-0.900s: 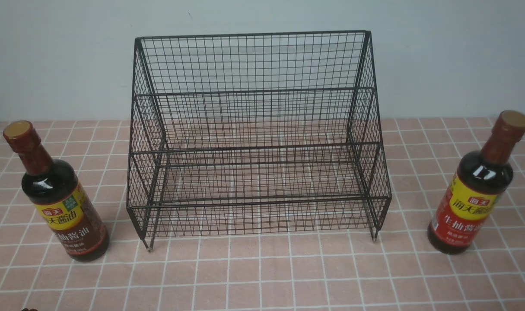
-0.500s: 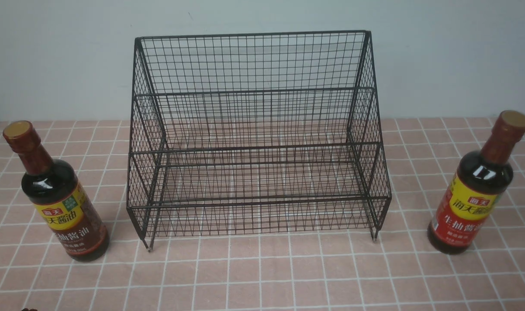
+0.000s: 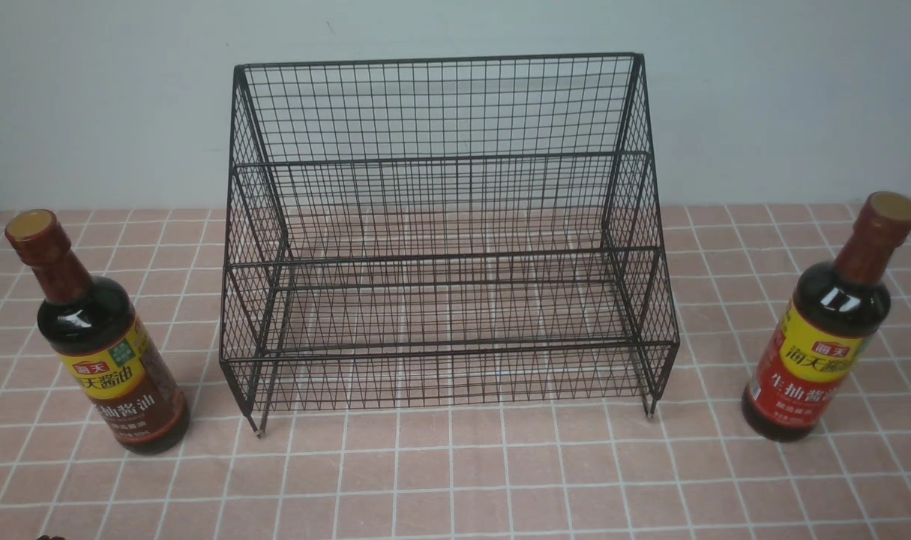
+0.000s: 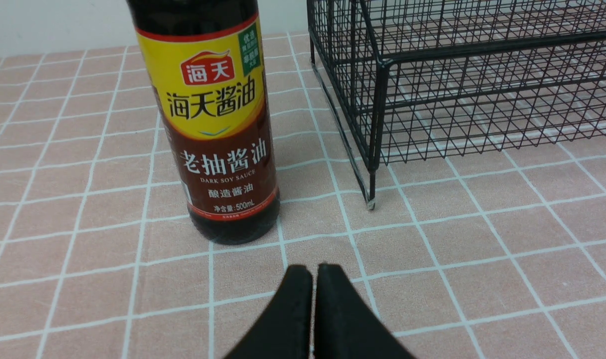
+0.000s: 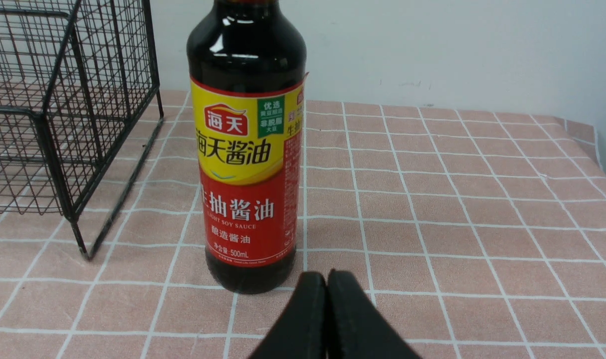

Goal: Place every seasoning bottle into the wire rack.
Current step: Use the right arm to grab the condiment bottle closest to it

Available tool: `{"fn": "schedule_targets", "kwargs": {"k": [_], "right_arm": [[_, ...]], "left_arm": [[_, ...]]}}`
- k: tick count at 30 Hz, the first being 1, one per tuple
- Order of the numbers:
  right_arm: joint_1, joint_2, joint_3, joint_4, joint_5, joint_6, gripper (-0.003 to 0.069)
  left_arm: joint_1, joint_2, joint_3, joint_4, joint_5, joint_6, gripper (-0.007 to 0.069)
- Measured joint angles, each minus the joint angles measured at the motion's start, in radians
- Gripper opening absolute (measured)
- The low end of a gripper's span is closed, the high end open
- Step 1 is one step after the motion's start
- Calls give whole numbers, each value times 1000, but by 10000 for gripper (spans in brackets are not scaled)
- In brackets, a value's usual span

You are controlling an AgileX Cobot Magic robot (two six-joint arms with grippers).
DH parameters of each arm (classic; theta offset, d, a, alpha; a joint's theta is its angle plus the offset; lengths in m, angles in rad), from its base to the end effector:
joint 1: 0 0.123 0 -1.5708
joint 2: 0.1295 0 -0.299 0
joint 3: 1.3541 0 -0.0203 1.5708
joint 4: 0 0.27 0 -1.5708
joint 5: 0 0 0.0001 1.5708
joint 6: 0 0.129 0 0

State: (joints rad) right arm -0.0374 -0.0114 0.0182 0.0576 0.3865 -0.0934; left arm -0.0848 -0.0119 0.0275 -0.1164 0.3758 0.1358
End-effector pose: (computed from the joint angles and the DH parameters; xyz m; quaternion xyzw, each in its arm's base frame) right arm 0.0936 -0.0007 0.1613 -0.0075 0.8064 -0.0141 0.5911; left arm 0.0931 -0.0134 0.1592 0.0578 0.8032 -0.0342 0.5919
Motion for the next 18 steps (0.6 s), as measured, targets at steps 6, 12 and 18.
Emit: {"fn": "schedule_targets", "kwargs": {"k": [6, 12, 18], "right_arm": [[0, 0, 4, 45, -24, 0, -14], [0, 0, 10, 262, -234, 60, -14], [0, 0, 10, 223, -316, 160, -14]], "left_arm": [[0, 0, 0, 0, 0, 0, -7], [0, 0, 0, 0, 0, 0, -7], [0, 0, 0, 0, 0, 0, -7]]}}
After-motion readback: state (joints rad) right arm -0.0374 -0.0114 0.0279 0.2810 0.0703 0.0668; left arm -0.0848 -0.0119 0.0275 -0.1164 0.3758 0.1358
